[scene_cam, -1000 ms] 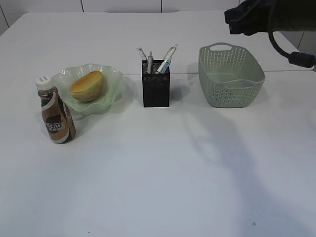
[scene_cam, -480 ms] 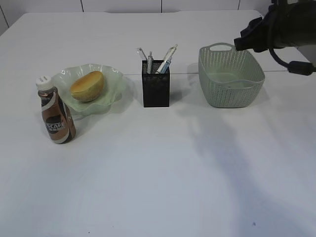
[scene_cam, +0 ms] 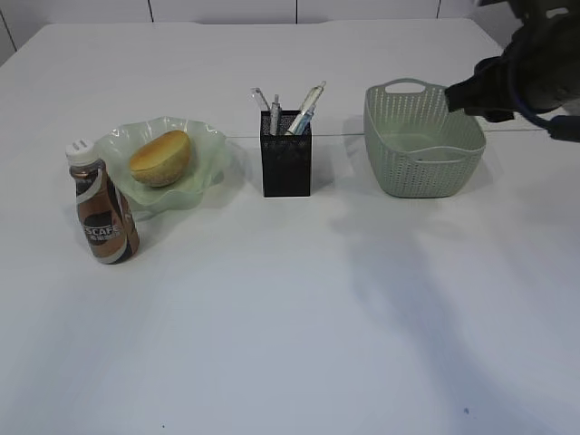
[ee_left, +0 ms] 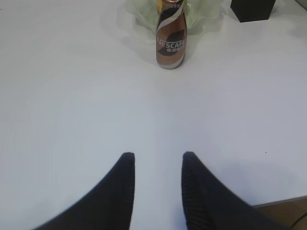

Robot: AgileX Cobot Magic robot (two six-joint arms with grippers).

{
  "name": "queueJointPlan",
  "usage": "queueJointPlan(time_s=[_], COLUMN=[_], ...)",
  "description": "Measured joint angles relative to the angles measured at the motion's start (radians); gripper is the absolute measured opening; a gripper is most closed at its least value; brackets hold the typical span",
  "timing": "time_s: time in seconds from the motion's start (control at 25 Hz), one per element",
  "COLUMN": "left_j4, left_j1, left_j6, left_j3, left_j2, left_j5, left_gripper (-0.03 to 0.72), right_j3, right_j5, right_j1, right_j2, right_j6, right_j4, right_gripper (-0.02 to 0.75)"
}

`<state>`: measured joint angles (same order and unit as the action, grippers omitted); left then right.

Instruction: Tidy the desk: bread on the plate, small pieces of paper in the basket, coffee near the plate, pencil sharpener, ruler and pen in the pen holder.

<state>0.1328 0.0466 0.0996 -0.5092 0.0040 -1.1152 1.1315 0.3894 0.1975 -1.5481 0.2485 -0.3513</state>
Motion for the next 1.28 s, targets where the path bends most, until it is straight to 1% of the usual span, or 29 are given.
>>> queueJointPlan(time_s=[0.08, 0.12, 0.16, 0.24, 0.28, 0.36, 0.4, 0.48, 0.52, 0.56, 0.64, 0.68, 0.92, 1.0, 1.08, 1.16, 1.2, 1.28], left_j4=[0.000, 0.000, 0.000, 0.000, 0.000, 0.000, 0.000, 0.000, 0.000, 0.000, 0.000, 0.000, 0.000, 0.000, 0.000, 0.000, 0.000, 0.000], left_j1=[0.000, 0.000, 0.000, 0.000, 0.000, 0.000, 0.000, 0.000, 0.000, 0.000, 0.000, 0.000, 0.000, 0.000, 0.000, 0.000, 0.000, 0.000], left_j6=[0.000, 0.000, 0.000, 0.000, 0.000, 0.000, 0.000, 0.000, 0.000, 0.000, 0.000, 0.000, 0.000, 0.000, 0.000, 0.000, 0.000, 0.000], left_j3=[0.000, 0.000, 0.000, 0.000, 0.000, 0.000, 0.000, 0.000, 0.000, 0.000, 0.000, 0.000, 0.000, 0.000, 0.000, 0.000, 0.000, 0.000], left_j2=[0.000, 0.000, 0.000, 0.000, 0.000, 0.000, 0.000, 0.000, 0.000, 0.000, 0.000, 0.000, 0.000, 0.000, 0.000, 0.000, 0.000, 0.000], left_j5=[0.000, 0.000, 0.000, 0.000, 0.000, 0.000, 0.000, 0.000, 0.000, 0.000, 0.000, 0.000, 0.000, 0.000, 0.000, 0.000, 0.000, 0.000], left_gripper=[0.228, 0.228, 0.227, 0.227, 0.227, 0.227, 0.227, 0.227, 0.227, 0.227, 0.227, 0.227, 0.227, 0.227, 0.227, 0.227, 0.227, 0.227], right_j3=[0.000, 0.000, -0.009, -0.014, -0.071, -0.081, -0.146, -0.209, -0.209, -0.269, -0.316, -0.364, -0.511, -0.521, -0.577, -0.584, -0.590, -0.590], right_j5=[0.075, 0.075, 0.119, 0.123, 0.136, 0.136, 0.145, 0.134, 0.134, 0.109, 0.097, 0.088, 0.086, 0.116, 0.171, 0.198, 0.264, 0.282], right_j1=[0.001, 0.001, 0.001, 0.001, 0.007, 0.007, 0.020, 0.036, 0.036, 0.051, 0.065, 0.081, 0.139, 0.141, 0.142, 0.142, 0.142, 0.142], right_j2=[0.045, 0.045, 0.089, 0.096, 0.158, 0.168, 0.233, 0.308, 0.308, 0.386, 0.451, 0.519, 0.781, 0.806, 0.975, 1.012, 1.088, 1.107], right_j6=[-0.021, -0.021, -0.049, -0.055, -0.101, -0.105, -0.120, -0.123, -0.123, -0.126, -0.126, -0.128, -0.129, -0.130, -0.130, -0.130, -0.130, -0.130], right_j4=[0.039, 0.039, 0.074, 0.081, 0.126, 0.131, 0.155, 0.186, 0.186, 0.206, 0.222, 0.235, 0.272, 0.278, 0.281, 0.281, 0.279, 0.279], right_gripper=[0.277, 0.277, 0.277, 0.277, 0.277, 0.277, 0.277, 0.277, 0.277, 0.277, 0.277, 0.277, 0.277, 0.277, 0.277, 0.277, 0.278, 0.277])
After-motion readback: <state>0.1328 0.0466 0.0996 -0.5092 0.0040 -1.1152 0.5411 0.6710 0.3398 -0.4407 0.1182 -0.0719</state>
